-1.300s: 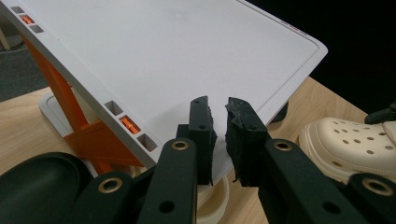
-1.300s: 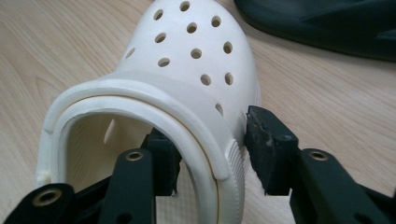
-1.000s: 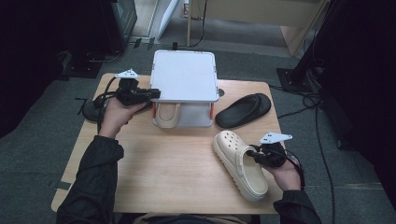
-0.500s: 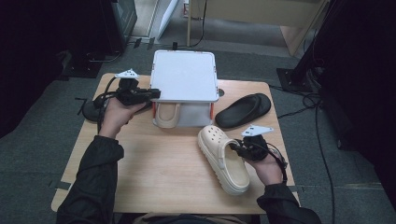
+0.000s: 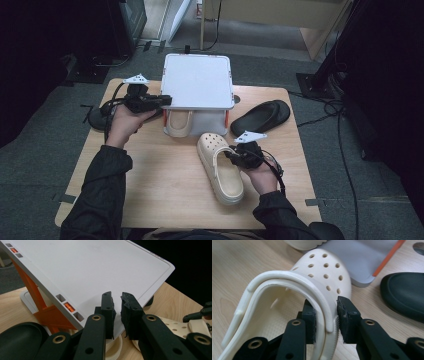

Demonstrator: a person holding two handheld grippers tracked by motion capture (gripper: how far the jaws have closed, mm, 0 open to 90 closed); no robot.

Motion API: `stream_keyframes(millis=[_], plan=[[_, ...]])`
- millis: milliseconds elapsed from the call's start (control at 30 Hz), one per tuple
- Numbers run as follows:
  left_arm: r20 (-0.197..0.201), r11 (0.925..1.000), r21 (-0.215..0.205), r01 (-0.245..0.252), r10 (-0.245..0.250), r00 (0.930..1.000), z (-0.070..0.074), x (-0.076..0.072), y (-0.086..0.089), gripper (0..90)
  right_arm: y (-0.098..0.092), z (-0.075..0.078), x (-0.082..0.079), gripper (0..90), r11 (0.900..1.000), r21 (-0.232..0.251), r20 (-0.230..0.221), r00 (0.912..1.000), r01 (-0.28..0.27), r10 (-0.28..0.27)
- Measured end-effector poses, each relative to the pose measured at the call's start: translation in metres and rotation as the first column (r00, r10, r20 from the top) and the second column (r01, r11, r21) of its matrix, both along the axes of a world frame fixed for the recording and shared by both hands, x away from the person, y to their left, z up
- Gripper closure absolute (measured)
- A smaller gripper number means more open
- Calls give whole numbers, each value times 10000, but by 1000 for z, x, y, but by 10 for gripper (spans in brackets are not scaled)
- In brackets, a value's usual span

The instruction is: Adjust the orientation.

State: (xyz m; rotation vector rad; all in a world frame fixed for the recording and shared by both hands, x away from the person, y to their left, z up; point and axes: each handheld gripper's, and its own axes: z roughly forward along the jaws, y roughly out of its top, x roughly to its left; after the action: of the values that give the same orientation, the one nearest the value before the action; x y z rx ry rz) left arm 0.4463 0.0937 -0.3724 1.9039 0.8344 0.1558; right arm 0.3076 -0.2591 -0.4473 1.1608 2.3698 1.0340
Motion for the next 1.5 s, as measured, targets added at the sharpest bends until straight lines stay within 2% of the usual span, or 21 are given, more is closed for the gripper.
stream_keyframes(millis=[167,267,333,400,433,533,667,767,900,967,1100,1200,1300,1500], plan=[[6,10000,3,3,-3,10000,0,0,0,806,5,-4,-7,660,9998,-129,183,9997,-134,137],[-2,10000,-20,15,-15,10000,0,0,0,805,2,-5,-7,612,9997,77,66,9997,-240,240],[-6,10000,-32,26,-26,10000,0,0,0,805,0,-7,-7,578,9993,265,-254,9993,-262,269],[-22,10000,-61,26,-26,10000,0,0,1,805,-6,-7,-8,531,9964,773,-468,9981,-352,389],[-23,10000,-68,28,-28,10000,0,0,1,806,-9,-6,-10,529,9958,862,-524,9980,-316,362],[-21,10000,-64,26,-26,10000,0,0,1,805,-19,1,-16,552,9939,1006,-446,9978,-440,487],[-26,10000,-74,21,-22,10000,0,0,1,805,-37,8,-29,654,9872,1493,-283,9978,-557,606],[-19,10000,-52,31,-31,10000,0,0,0,806,-48,1,-37,695,9914,1194,-131,9984,-532,551],[-54,10000,-61,49,-49,10000,0,1,1,806,-57,-14,-44,720,9935,1107,-525,9980,-284,344],[-53,10000,-75,23,-24,10000,0,0,1,805,-56,-20,-48,724,9945,1007,-737,9966,-295,370],[-102,9999,-145,59,-60,9999,-1,2,1,805,-51,-27,-52,737,9975,470,-740,9956,-536,569],[-116,9998,-183,97,-99,9999,-1,3,1,806,-51,-31,-51,750,9979,566,-1012,9942,-318,374],[-99,9997,-200,113,-115,9999,-1,4,1,806,-47,-34,-53,758,9971,645,-1286,9905,-412,493],[-109,9997,-222,102,-104,9999,-1,4,0,805,-44,-34,-55,758,9955,899,-1429,9889,-284,411]])
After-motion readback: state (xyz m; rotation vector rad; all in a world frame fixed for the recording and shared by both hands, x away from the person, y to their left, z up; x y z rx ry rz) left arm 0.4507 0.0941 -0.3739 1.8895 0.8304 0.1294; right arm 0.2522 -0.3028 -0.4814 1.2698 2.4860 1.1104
